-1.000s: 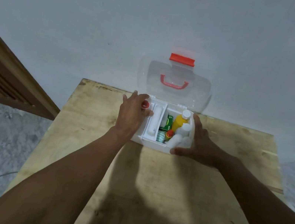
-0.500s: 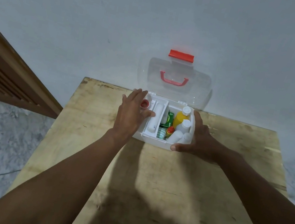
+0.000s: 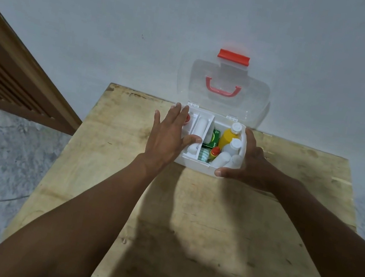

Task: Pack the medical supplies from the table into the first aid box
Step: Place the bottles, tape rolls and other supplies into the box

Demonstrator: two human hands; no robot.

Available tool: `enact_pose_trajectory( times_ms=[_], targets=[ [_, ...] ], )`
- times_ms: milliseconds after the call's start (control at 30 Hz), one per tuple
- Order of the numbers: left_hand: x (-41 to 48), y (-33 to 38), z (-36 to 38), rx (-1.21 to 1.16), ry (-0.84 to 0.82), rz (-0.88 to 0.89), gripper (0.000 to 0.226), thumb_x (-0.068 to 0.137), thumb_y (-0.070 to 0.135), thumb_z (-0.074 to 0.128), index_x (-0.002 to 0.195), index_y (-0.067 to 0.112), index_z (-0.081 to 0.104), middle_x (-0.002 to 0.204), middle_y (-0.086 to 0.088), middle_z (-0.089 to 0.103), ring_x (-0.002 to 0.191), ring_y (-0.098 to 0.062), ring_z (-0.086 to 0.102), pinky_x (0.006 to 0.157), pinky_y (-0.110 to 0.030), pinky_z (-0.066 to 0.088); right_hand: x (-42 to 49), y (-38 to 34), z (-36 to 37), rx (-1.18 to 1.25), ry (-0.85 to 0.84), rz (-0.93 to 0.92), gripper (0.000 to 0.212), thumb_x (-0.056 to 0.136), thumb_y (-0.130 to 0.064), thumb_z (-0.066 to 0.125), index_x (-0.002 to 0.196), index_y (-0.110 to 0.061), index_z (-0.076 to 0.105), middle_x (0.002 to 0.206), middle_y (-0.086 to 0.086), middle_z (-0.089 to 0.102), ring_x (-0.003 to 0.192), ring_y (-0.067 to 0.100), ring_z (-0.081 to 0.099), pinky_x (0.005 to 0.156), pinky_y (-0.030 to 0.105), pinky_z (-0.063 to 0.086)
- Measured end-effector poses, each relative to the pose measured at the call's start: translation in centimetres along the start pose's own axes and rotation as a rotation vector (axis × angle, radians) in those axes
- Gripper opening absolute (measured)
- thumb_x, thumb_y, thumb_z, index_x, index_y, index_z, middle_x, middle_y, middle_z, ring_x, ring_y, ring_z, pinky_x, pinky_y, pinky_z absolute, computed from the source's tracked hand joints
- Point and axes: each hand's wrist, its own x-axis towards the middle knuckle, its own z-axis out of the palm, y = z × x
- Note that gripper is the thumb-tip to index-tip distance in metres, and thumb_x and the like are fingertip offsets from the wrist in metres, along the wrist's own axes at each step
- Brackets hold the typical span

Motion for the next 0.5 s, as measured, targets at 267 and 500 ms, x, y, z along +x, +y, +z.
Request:
enact_pose_trajectory(
  times_ms=[267,500],
  targets=[
    [-0.22,0.28,-0.24,0.011,0.009,-0.009,0.097,0.085,0.070,0.051,0.157,0.014,0.020,0.165,-0.010,0.010,0.153,-0.024,0.004,0.120,-0.044,-0.002,0.15,0.11,0.01,0.061,0.001,-0.072,0.134,0.047,-0.064,0.091,0.149,-0.046,0.007,0.146,-0.012,0.039,0.133,0.018,0.043,0.107,0.049,0.045],
    [-0.59,0.83,-0.72,-0.171,0.045,-0.095,0.095,0.083,0.061,0.064,0.157,0.016,0.023,0.166,-0.004,0.012,0.152,-0.019,0.007,0.121,-0.040,0.004,0.13,-0.23,0.01,0.054,0.010,-0.045,0.137,0.044,-0.065,0.092,0.151,-0.041,0.008,0.145,-0.013,0.041,0.133,0.019,0.045,0.104,0.050,0.047]
  ],
)
